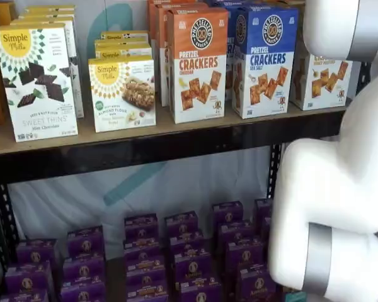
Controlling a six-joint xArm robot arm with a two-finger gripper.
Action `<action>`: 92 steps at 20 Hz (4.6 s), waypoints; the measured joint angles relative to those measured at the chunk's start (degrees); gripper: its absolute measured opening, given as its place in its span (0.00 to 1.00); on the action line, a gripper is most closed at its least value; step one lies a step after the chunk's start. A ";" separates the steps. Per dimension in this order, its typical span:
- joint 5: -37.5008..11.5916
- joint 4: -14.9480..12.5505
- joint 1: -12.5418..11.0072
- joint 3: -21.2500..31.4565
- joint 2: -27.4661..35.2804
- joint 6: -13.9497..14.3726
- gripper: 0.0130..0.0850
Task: Retrieve the yellow and white box located on the top shelf, the sixth one from the left
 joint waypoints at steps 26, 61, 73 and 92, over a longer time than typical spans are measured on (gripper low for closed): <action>2.49 -2.35 0.88 -0.99 -0.41 0.46 0.78; 2.73 -0.51 -4.15 12.33 -15.42 -3.89 0.67; 7.56 -1.26 -2.35 20.29 -25.89 -1.60 0.67; 12.46 -4.28 14.17 29.98 -36.58 14.37 0.67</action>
